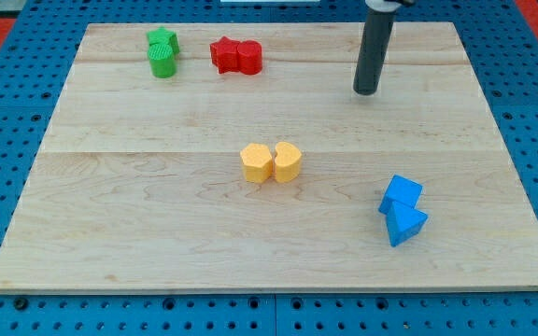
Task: Push yellow heart into yellow hexagon
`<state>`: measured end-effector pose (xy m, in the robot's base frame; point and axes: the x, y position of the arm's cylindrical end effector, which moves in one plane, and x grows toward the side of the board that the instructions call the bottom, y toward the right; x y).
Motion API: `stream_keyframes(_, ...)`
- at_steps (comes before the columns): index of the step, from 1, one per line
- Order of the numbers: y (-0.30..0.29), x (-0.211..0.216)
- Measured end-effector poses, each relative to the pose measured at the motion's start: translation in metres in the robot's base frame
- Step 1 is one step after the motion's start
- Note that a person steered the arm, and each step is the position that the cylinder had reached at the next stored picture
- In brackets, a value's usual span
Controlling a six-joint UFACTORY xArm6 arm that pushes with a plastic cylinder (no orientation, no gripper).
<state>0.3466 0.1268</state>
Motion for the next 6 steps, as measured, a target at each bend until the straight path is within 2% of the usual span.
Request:
stream_keyframes(2, -0.008, 0.077)
stream_keyframes(4, -0.082, 0.094)
stream_keyframes(6, -0.099, 0.121)
